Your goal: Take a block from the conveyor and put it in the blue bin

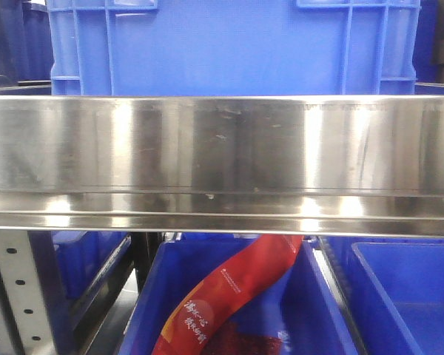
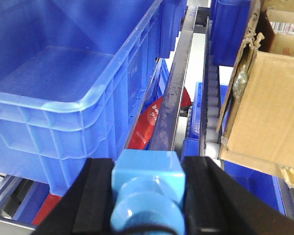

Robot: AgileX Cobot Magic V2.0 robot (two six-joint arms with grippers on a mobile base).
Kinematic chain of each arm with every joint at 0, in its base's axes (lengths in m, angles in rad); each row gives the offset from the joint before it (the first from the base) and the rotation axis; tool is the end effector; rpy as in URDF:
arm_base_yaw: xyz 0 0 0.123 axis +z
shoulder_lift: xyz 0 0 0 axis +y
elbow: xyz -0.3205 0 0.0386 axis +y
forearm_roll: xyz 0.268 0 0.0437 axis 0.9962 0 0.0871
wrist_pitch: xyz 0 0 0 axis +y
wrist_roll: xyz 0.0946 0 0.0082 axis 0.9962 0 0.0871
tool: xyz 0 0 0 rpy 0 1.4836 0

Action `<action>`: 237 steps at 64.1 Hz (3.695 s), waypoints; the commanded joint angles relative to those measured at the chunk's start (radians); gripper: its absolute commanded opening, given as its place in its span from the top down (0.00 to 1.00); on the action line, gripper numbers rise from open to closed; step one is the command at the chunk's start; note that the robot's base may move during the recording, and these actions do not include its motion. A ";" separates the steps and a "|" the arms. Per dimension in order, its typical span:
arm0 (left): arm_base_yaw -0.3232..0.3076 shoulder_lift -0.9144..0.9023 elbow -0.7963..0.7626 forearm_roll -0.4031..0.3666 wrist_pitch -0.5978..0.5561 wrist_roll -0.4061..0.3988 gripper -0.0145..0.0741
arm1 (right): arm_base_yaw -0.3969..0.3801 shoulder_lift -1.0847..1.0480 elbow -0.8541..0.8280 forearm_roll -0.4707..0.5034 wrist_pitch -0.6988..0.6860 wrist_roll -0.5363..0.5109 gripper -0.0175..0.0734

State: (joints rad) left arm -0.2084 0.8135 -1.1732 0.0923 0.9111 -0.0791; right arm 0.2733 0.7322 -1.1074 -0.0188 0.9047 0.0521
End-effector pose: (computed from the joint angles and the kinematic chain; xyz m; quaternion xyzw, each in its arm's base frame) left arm 0.1267 -0.0197 0.4754 0.0598 0.8478 -0.0298 0.5261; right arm 0.1030 0.0274 0.4641 -0.0942 0.8397 0.0774 0.5292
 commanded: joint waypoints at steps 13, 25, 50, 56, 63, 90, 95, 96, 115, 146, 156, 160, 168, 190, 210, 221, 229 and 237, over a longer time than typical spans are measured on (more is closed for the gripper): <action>-0.005 -0.002 -0.007 0.000 -0.021 -0.002 0.96 | 0.000 -0.007 -0.006 -0.008 -0.013 -0.002 0.98; -0.005 -0.002 -0.007 0.000 -0.021 -0.002 0.96 | 0.000 -0.007 -0.006 -0.008 -0.013 -0.002 0.98; -0.005 -0.002 -0.007 0.000 -0.072 -0.002 0.96 | 0.000 -0.007 -0.014 0.000 -0.021 -0.002 0.98; -0.021 0.024 -0.036 -0.010 -0.094 0.033 0.96 | 0.000 0.012 -0.055 0.011 -0.047 -0.002 0.98; -0.094 0.099 -0.124 -0.010 -0.094 0.059 0.96 | 0.003 0.068 -0.138 0.062 -0.079 -0.052 0.98; -0.316 0.599 -0.627 -0.005 -0.062 0.079 0.96 | 0.196 0.494 -0.475 0.118 -0.127 -0.088 0.98; -0.316 0.681 -0.657 -0.021 -0.064 0.079 0.96 | 0.213 0.562 -0.486 0.118 -0.138 -0.088 0.98; -0.316 0.693 -0.657 -0.021 -0.064 0.079 0.96 | 0.216 0.571 -0.486 0.118 -0.140 -0.088 0.98; -0.316 0.838 -0.657 -0.024 -0.056 0.079 0.92 | 0.215 0.718 -0.486 0.118 -0.146 -0.088 0.96; -0.316 0.828 -0.657 -0.037 -0.046 0.079 0.16 | 0.215 0.719 -0.486 0.118 -0.121 -0.088 0.23; -0.316 0.780 -0.657 -0.037 -0.016 0.079 0.23 | 0.215 0.659 -0.486 0.118 -0.109 -0.088 0.45; -0.316 0.755 -0.657 -0.037 0.006 0.079 0.31 | 0.215 0.629 -0.486 0.118 -0.107 -0.088 0.60; -0.316 0.682 -0.656 -0.037 0.080 0.069 0.60 | 0.215 0.548 -0.481 0.118 -0.090 -0.088 0.90; -0.316 0.377 -0.382 -0.037 0.006 0.025 0.96 | 0.215 0.215 -0.175 0.111 -0.206 -0.088 0.98; -0.316 -0.026 0.178 -0.037 -0.348 0.023 0.96 | 0.215 -0.135 0.255 0.109 -0.337 -0.088 0.99; -0.316 -0.220 0.450 -0.037 -0.514 0.023 0.96 | 0.215 -0.270 0.429 0.109 -0.384 -0.088 0.99; -0.316 -0.326 0.598 -0.042 -0.602 0.023 0.96 | 0.215 -0.335 0.538 0.109 -0.448 -0.088 0.99; -0.316 -0.366 0.670 -0.042 -0.649 0.023 0.96 | 0.215 -0.348 0.593 0.109 -0.472 -0.088 0.99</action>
State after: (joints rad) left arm -0.5190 0.4685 -0.5368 0.0579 0.3207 -0.0498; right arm 0.4896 0.3945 -0.5407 0.1015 0.4837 -0.0319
